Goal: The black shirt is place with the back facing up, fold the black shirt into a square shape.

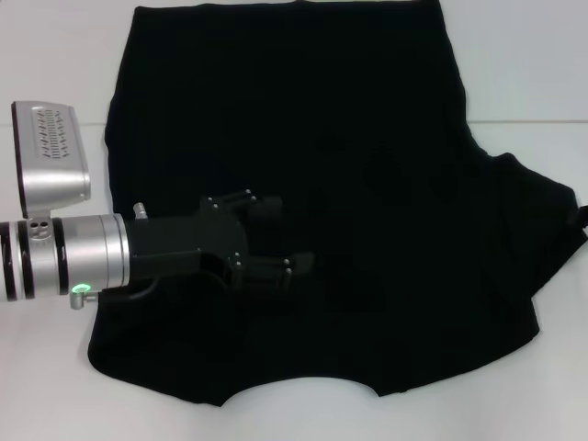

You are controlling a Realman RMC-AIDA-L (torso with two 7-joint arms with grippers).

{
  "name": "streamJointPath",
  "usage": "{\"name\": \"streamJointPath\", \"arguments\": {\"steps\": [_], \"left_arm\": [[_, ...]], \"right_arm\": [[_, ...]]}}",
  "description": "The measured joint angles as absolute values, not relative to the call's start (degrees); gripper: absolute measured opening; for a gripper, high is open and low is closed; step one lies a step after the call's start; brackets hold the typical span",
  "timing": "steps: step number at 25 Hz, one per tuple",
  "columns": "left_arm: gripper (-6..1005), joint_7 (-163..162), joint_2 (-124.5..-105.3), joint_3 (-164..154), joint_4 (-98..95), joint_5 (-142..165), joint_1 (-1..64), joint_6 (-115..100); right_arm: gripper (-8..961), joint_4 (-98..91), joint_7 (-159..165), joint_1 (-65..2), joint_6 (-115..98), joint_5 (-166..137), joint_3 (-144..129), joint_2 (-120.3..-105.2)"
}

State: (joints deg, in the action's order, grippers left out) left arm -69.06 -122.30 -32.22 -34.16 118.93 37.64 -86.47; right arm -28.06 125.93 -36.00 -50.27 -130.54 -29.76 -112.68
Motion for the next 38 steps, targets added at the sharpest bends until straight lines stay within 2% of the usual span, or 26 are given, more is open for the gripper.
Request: {"name": "streamJointPath", "arguments": {"steps": [9,14,23,38], "left_arm": [[948,-69.66,-122.46,-32.08,-34.10,118.91,37.44,-87.76],[949,-70.16,-122.45,-32.00,-34.14,118.88,37.27,-87.90],[948,-70.21,-122.43,-31.98,-34.16,118.82,37.30,-87.89],[948,-71.65,-122.43,-32.00,-34.39,118.74,37.54,-87.89]], "right_arm": [[4,-27.57,119.46,-35.91,-47.56,-126.05,-29.01,-113.26],[4,-27.37,117.19,-37.66,-42.30,-125.98,-29.51,-114.75],[3,-26.85,115.88,-38.38,-40.93,-126.00,-29.58,-115.12],[3,-27.06,112.41,-41.84,-63.79,-124.14,-34.91,-115.73]]}}
